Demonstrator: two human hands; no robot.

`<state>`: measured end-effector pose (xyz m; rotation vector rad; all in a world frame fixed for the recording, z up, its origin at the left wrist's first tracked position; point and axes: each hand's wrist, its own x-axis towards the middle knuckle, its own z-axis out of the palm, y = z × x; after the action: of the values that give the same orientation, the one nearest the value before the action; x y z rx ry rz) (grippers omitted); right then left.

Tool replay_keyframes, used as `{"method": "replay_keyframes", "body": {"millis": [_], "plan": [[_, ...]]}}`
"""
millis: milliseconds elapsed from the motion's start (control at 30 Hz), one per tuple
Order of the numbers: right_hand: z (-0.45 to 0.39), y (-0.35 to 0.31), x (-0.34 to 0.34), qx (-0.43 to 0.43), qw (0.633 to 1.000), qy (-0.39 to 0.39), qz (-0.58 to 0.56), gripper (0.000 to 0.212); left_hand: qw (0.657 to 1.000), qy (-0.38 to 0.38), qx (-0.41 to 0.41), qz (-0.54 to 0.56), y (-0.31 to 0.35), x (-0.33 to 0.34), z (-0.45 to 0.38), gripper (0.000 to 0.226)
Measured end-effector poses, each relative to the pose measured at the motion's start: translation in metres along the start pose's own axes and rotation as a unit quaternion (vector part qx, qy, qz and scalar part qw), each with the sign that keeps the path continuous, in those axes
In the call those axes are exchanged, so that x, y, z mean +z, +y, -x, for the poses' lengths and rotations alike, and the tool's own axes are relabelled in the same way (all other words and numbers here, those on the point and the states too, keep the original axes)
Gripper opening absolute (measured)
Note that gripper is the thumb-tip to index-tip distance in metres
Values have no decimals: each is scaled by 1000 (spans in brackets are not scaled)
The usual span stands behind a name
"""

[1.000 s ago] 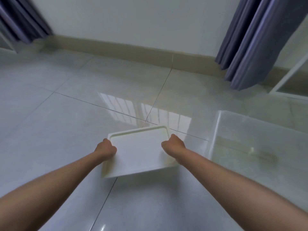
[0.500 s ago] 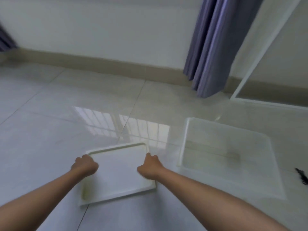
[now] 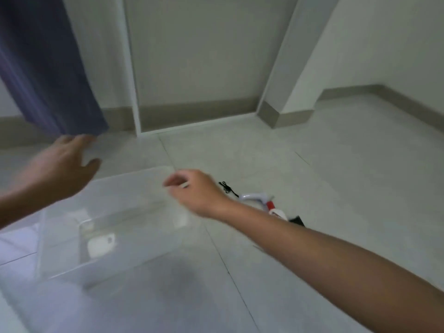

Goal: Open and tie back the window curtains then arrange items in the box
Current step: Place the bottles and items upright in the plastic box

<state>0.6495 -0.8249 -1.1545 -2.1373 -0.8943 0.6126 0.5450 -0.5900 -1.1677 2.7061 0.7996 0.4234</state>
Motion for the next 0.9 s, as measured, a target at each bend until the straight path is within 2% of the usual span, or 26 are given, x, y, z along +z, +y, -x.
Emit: {"method": "replay_keyframes", "body": {"millis": [67,167,267,367,433,567,633,700,833,900], "plan": [[1,53,-36,57,995,81,0,19,998,-20,47,22,71,1,2,46],[9,128,-70,146,977,156,-12,19,994,-72,69,54,137,44,-6,43],[13,187,-85,213,960,179,6,22,988,-107,71,82,189,97,-5,42],[14,237,-88,256,946,188,70,20,981,-160,75,83,227,149,-2,40],[17,262,-85,268,936,194,117,22,976,-186,96,63,246,178,-1,39],[27,289,-72,266,911,163,271,49,969,-199,140,-43,273,232,-5,34],[33,297,-65,248,898,174,320,56,961,-203,158,-100,280,254,-8,31],[36,308,-62,236,899,193,314,59,956,-203,169,-123,285,273,-12,31],[39,328,-65,233,914,158,291,72,940,-241,207,-126,298,304,-18,48],[37,330,-64,222,914,162,299,73,933,-250,217,-143,300,311,-20,48]]}}
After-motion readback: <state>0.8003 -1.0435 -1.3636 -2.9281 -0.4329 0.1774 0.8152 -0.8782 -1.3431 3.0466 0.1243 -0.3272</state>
